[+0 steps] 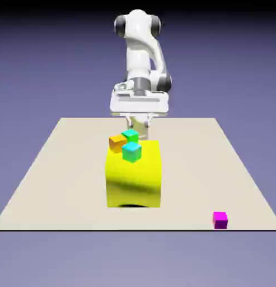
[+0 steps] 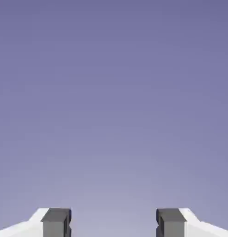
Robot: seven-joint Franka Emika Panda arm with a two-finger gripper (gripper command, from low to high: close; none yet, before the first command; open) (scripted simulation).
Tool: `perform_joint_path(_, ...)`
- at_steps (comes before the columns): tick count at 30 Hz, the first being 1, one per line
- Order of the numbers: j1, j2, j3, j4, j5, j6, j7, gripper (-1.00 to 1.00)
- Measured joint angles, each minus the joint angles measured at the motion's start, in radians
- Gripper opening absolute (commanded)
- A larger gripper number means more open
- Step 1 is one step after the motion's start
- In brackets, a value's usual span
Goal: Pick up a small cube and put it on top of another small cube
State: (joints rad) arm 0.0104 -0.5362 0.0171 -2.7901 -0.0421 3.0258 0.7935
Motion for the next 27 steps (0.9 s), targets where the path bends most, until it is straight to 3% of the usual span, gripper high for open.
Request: perform_joint_path(27,-0.037,0.756,0.382,0.446,-0.942,-0.252,1.174,0.00)
